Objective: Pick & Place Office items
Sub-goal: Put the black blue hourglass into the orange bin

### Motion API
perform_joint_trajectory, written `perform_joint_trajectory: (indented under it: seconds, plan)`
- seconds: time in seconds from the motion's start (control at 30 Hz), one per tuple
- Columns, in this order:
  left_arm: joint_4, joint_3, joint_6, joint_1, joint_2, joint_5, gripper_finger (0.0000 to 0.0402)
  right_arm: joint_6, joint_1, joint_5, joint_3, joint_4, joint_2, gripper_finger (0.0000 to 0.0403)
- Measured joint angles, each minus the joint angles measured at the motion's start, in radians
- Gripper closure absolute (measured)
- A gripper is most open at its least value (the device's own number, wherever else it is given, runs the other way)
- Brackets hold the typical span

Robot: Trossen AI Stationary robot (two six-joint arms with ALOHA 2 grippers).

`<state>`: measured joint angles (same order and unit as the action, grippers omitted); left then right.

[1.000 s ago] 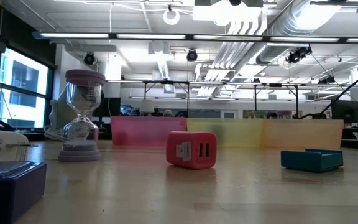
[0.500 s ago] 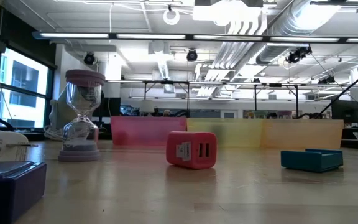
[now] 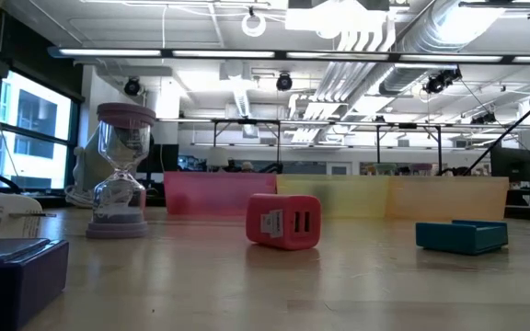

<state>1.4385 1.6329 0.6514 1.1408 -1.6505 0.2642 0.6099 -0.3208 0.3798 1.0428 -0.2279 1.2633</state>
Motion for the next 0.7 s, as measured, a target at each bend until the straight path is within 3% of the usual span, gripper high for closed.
perform_joint_trajectory:
  seconds: [0.7]
  plan:
    - [-0.186,-0.176,-0.078,-0.001,0.016,-0.050,0.0115,0.017,-0.061,0.059,0.000,-0.069,0.093,0.0117]
